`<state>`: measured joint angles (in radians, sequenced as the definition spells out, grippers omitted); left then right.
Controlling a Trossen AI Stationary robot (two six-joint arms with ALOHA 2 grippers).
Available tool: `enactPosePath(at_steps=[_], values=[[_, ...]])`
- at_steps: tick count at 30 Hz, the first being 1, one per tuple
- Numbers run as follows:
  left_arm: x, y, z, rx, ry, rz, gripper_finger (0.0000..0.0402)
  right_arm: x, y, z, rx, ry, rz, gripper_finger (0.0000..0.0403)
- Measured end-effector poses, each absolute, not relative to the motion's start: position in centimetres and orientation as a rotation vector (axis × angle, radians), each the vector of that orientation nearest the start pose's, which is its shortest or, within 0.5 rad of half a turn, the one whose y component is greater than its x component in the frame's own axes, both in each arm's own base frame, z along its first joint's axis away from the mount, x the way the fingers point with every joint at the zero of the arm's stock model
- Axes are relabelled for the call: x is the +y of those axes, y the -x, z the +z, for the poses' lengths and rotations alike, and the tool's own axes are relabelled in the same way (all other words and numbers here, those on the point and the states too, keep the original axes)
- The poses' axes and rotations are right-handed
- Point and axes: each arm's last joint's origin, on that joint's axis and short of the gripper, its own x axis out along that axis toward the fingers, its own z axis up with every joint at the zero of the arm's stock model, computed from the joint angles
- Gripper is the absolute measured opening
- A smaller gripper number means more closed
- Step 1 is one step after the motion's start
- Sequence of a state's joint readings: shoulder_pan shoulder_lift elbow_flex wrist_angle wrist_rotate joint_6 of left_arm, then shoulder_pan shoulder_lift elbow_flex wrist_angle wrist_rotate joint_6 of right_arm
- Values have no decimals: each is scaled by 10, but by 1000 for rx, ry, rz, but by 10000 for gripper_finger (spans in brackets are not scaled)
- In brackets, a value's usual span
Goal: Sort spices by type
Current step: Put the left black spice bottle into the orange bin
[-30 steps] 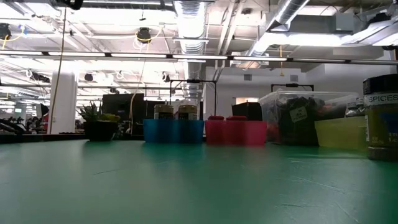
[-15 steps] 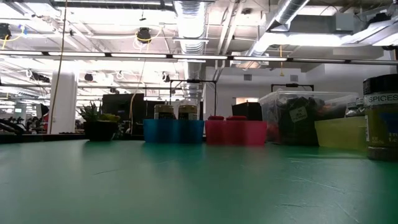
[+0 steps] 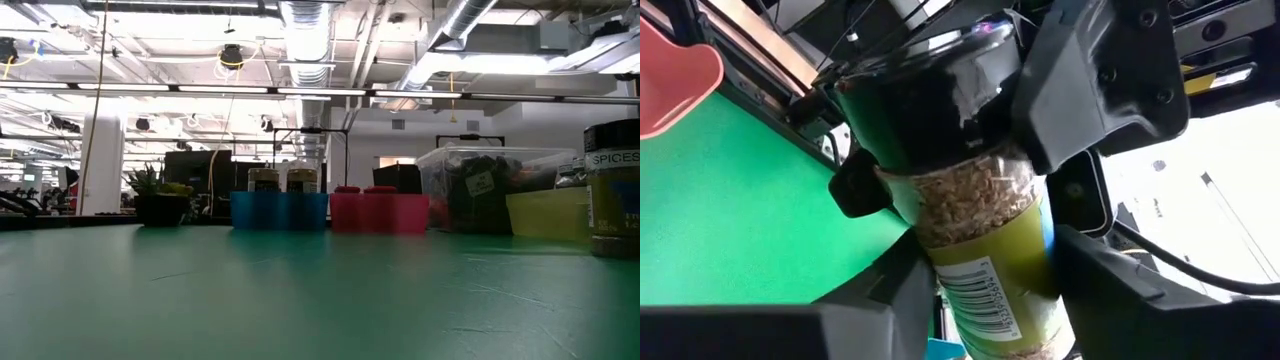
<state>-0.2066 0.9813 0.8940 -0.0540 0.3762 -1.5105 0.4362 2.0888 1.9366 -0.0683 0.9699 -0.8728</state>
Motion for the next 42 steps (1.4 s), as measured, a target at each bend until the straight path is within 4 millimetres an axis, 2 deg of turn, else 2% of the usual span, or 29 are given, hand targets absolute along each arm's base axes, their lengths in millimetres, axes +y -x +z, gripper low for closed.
enactPosePath(at_steps=[11,17,19,24,28,31,36,39,42], values=[[-51,-208,351,475,1347,-370,307,186,-448,336,397,996,-419,199],[-44,-193,353,472,1252,-349,322,188,-444,332,450,1030,-443,199],[-42,-185,354,463,1212,-333,322,190,-442,331,455,984,-492,199],[-35,-160,358,385,1045,-240,322,196,-432,330,415,719,-528,199],[-31,-140,360,302,865,-152,322,198,-422,324,426,442,-458,199],[-33,-133,359,285,689,-110,322,194,-421,316,466,185,-393,199],[-42,-142,354,299,395,-133,322,175,-433,306,527,-206,-336,200],[-49,-153,347,348,327,-159,322,164,-439,305,539,-335,-324,200],[-55,-163,342,372,322,-171,322,159,-444,309,486,-387,-321,200]])
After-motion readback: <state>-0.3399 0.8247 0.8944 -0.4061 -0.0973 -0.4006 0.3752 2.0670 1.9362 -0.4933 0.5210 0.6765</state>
